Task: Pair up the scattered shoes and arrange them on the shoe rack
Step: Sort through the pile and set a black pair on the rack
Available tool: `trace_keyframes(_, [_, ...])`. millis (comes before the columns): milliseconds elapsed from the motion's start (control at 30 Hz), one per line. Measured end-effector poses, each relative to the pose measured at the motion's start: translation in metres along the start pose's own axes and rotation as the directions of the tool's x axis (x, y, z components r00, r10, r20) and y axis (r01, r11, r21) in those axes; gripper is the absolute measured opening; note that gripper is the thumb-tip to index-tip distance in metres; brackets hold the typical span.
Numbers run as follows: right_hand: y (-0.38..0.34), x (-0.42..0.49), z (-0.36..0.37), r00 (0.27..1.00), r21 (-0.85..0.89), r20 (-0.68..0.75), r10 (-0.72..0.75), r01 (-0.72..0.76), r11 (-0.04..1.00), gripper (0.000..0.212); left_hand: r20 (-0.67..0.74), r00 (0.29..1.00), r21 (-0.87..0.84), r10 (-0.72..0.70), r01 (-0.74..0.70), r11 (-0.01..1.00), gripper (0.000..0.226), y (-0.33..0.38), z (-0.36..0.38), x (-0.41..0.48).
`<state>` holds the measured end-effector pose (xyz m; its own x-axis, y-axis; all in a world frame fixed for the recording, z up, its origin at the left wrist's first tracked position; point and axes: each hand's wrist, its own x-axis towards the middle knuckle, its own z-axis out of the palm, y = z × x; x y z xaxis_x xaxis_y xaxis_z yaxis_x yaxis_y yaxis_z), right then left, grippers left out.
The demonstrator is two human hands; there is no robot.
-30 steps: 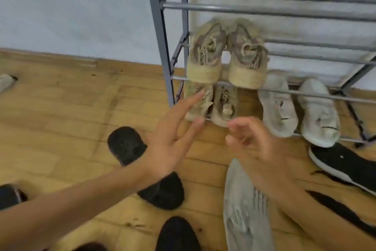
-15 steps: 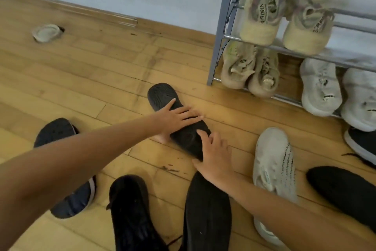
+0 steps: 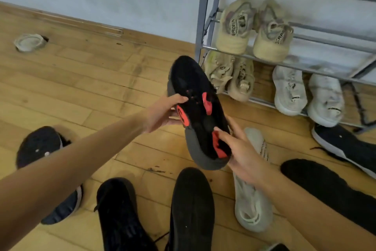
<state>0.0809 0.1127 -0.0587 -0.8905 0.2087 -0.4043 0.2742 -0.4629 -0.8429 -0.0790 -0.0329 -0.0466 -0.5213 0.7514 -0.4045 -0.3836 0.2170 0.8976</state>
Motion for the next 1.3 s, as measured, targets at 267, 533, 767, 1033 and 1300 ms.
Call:
trace_keyframes(267, [0.047,-0.018,-0.012,0.983,-0.095,-0.178,-0.031,0.014,0.995,0.047,0.008,1.000,0.089,0.003,-0.003,0.996,0.090,-0.054,0.039,-0.021])
trace_keyframes(533, [0.045,-0.057,-0.014,0.951,-0.302,-0.308,-0.025,-0.073,0.951,0.045,-0.026,0.996,0.177,0.083,-0.078,0.981,0.097,-0.063,0.034,-0.043])
trace_keyframes(767, [0.158,-0.126,0.060,0.967,-0.946,-0.246,0.065,-0.254,0.203,0.111,0.002,0.999,0.293,0.047,-0.045,0.955,0.104,-0.099,0.022,-0.105])
trace_keyframes(1033, [0.140,-0.114,0.050,0.941,-0.751,-0.332,0.058,-0.301,0.588,0.108,-0.096,0.994,0.317,0.053,-0.020,0.948,0.103,-0.105,0.002,-0.146])
trace_keyframes(1300, [0.047,-0.118,-0.032,0.993,0.497,0.017,0.118,-0.111,0.861,0.031,-0.083,0.997,0.116,0.010,-0.001,0.993,0.099,-0.105,-0.010,-0.134])
